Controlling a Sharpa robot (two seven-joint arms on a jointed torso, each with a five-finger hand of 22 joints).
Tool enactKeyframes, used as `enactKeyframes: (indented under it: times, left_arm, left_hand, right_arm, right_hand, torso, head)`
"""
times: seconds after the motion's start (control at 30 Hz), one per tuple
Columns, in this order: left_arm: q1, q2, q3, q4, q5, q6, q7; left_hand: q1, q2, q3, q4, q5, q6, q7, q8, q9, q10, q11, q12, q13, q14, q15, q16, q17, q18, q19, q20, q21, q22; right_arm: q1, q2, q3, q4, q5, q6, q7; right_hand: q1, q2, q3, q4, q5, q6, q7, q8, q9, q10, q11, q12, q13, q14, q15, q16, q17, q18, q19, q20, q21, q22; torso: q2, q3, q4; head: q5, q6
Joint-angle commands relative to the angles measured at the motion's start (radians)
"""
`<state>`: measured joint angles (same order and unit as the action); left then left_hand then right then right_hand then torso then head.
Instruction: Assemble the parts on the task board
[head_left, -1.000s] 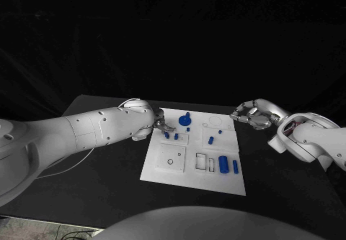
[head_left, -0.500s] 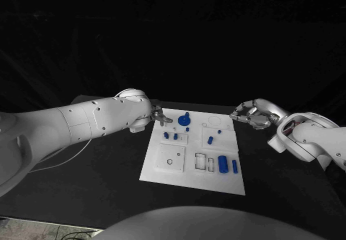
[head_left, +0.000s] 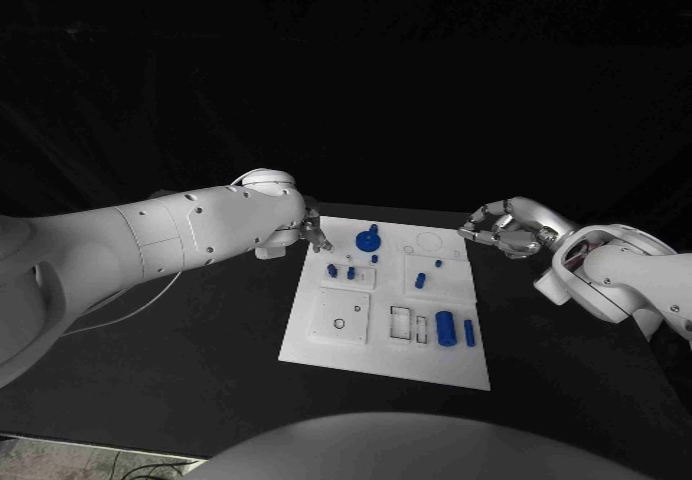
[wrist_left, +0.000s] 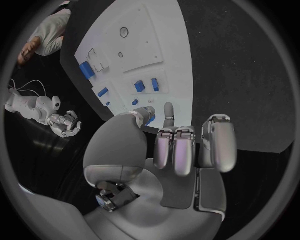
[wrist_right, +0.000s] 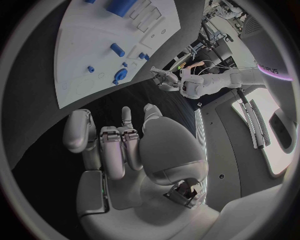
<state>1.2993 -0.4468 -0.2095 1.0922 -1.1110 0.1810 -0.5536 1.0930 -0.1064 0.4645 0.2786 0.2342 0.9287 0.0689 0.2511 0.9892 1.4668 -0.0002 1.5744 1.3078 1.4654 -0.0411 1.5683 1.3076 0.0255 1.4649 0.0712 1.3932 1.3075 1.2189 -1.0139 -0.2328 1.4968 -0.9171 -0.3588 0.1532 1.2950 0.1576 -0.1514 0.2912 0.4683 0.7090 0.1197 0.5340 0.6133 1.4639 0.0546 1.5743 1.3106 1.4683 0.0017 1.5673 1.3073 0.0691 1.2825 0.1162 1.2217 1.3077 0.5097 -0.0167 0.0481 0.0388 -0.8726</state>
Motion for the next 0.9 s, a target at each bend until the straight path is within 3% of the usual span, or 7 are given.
enactKeyframes:
  times: [0.03,0.5,0.9]
  left_arm:
    - [0.002,0.012,0.001,-0.009,-0.001,0.072,-0.004]
    - [-0.002,0.049,-0.005,-0.060,0.017,0.120,0.025]
    - [-0.019,0.090,-0.009,-0.104,0.028,0.154,0.028]
  left_hand:
    - [0.010,-0.005,0.014,0.002,0.000,-0.002,0.001,-0.004,-0.003,0.104,0.003,-0.004,0.263,0.105,-0.001,0.003,0.263,0.019,-0.004,-0.001,-0.005,0.205]
    - [0.005,-0.022,0.063,0.009,-0.006,0.008,0.010,-0.037,-0.055,0.104,0.010,-0.004,0.263,0.105,0.006,0.003,0.263,0.020,-0.010,0.004,-0.013,0.203]
    - [-0.045,-0.023,0.055,0.012,-0.023,0.023,0.018,-0.068,-0.105,0.104,0.018,-0.004,0.263,0.105,0.013,0.003,0.263,0.021,-0.013,0.011,-0.015,0.202]
  right_arm:
    - [-0.001,0.001,0.000,0.001,-0.004,0.011,0.001]
    - [-0.001,0.003,0.000,0.002,-0.004,0.014,0.000]
    - [-0.001,0.002,0.000,0.005,-0.004,0.017,-0.002]
  right_hand:
    - [0.006,0.000,0.004,-0.004,0.005,-0.001,0.000,-0.004,-0.001,0.107,-0.001,-0.004,0.260,0.103,0.003,0.003,0.263,0.019,-0.002,0.002,-0.002,0.146]
    - [0.007,0.001,0.005,-0.004,0.005,0.000,0.000,-0.003,-0.001,0.107,-0.001,-0.004,0.260,0.103,0.003,0.003,0.263,0.019,-0.001,0.002,-0.002,0.146]
    - [0.008,0.002,0.005,-0.004,0.005,0.001,0.000,-0.003,-0.001,0.107,-0.001,-0.004,0.260,0.103,0.004,0.003,0.263,0.019,-0.001,0.002,-0.002,0.146]
  torso:
    - [0.000,0.0001,0.0003]
    - [0.000,-0.0002,0.0010]
    - [0.001,0.0002,0.0005]
  head:
    - [-0.003,0.000]
    - [-0.002,0.000]
    - [-0.002,0.000]
